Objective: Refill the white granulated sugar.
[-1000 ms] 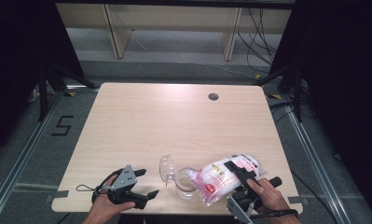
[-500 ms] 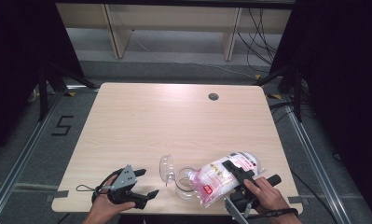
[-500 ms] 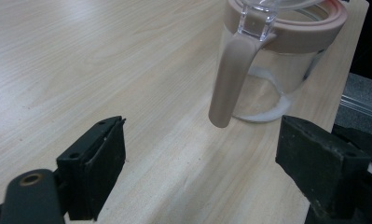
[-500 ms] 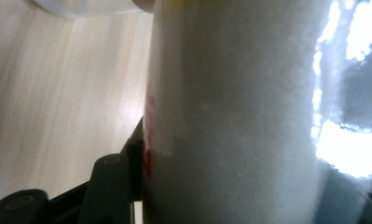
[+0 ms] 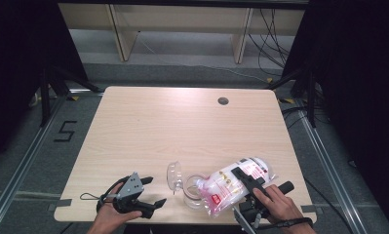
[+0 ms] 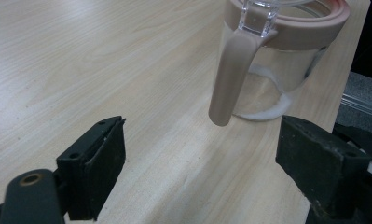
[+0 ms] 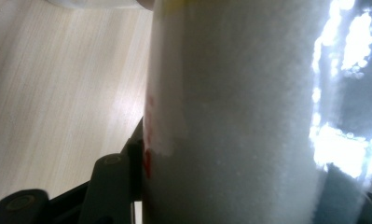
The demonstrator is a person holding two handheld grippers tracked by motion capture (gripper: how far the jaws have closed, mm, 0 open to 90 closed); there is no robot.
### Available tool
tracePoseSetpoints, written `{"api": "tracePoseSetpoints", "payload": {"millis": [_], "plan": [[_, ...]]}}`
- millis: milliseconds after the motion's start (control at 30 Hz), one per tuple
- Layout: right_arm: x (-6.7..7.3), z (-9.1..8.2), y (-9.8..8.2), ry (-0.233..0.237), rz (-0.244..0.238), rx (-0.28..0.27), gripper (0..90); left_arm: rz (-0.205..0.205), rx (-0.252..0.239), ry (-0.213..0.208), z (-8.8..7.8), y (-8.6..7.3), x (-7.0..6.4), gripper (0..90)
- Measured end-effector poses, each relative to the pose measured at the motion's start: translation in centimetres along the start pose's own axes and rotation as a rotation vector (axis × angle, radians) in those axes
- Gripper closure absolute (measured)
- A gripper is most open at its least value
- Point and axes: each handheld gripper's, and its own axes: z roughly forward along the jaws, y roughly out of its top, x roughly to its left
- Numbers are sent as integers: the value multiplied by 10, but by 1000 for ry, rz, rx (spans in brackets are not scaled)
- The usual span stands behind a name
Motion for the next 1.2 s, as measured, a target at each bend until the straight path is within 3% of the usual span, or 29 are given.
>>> {"api": "tracePoseSetpoints", "payload": {"millis": [67, 100, 133, 300, 467, 500, 733, 767, 967, 1067, 1100, 1200], "plan": [[-2, 0, 1, -6, -29, -2, 500, 0, 0, 0, 0, 0, 0, 154], [2, -1, 1, 14, 27, 29, 500, 0, 0, 0, 0, 0, 0, 154], [3, -1, 1, 12, 31, 36, 500, 0, 0, 0, 0, 0, 0, 154], [-4, 1, 2, -7, -59, 7, 501, 1, -1, -1, 0, 0, 0, 154], [-4, 1, 2, -7, -59, 7, 502, 1, 0, -1, 0, 0, 0, 154], [0, -1, 2, 5, -18, 35, 502, 1, 0, -1, 0, 0, 0, 154], [-3, -3, 4, 7, -43, 40, 503, 2, 1, -2, 0, 0, 0, 154], [-5, -2, 4, 0, -78, 24, 504, 2, -1, -2, 0, 0, 0, 153], [-7, -2, 5, -7, -93, 20, 505, 4, 2, -1, 0, 0, 0, 154], [-7, -2, 5, -6, -93, 20, 505, 4, 6, -2, 0, 0, -1, 153], [-4, -3, 5, 4, -60, 43, 506, 3, 3, -4, 0, 0, -1, 154], [-3, -4, 5, 4, -49, 44, 506, 3, 5, 0, 0, 0, -1, 153]]}}
